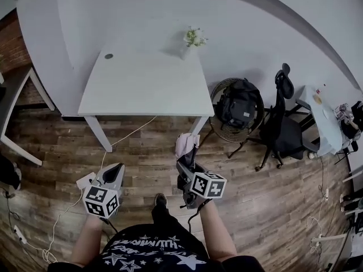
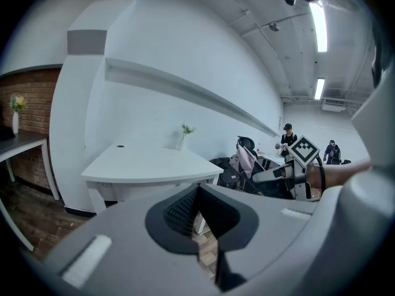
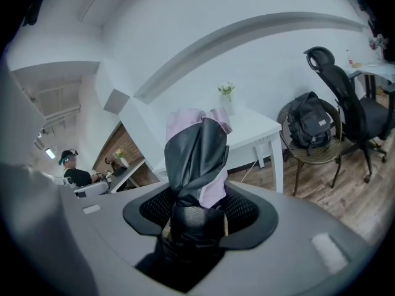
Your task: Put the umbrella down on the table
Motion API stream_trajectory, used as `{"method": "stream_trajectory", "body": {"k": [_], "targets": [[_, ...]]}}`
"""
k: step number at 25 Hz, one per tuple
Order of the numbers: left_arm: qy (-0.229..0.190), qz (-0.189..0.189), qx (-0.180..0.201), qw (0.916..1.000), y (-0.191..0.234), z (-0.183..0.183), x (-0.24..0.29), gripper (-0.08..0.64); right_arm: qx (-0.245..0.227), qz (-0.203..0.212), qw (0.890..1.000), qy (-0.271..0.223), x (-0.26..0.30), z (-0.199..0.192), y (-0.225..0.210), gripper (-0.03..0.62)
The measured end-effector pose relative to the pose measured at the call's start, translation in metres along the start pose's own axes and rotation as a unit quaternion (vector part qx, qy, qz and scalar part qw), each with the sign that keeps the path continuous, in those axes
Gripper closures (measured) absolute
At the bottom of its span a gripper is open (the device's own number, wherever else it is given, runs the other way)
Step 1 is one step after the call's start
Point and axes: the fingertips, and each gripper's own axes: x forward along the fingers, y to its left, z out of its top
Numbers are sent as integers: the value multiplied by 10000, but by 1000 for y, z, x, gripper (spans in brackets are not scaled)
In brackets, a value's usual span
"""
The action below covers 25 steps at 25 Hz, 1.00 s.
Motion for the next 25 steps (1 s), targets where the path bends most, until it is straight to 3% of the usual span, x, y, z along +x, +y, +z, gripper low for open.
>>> {"method": "stream_trajectory", "body": {"k": [14,20,25], "targets": [[-73,177,-79,9998,2,60,147,555,-20,63,9998,212,77,97,-90,339],[-30,231,-182,9996,3,64,170,556,-36,-7,9993,364,93,109,-111,339],[62,64,-115,9999,5,69,197,556,-15,-64,9992,385,105,117,-121,339]]}}
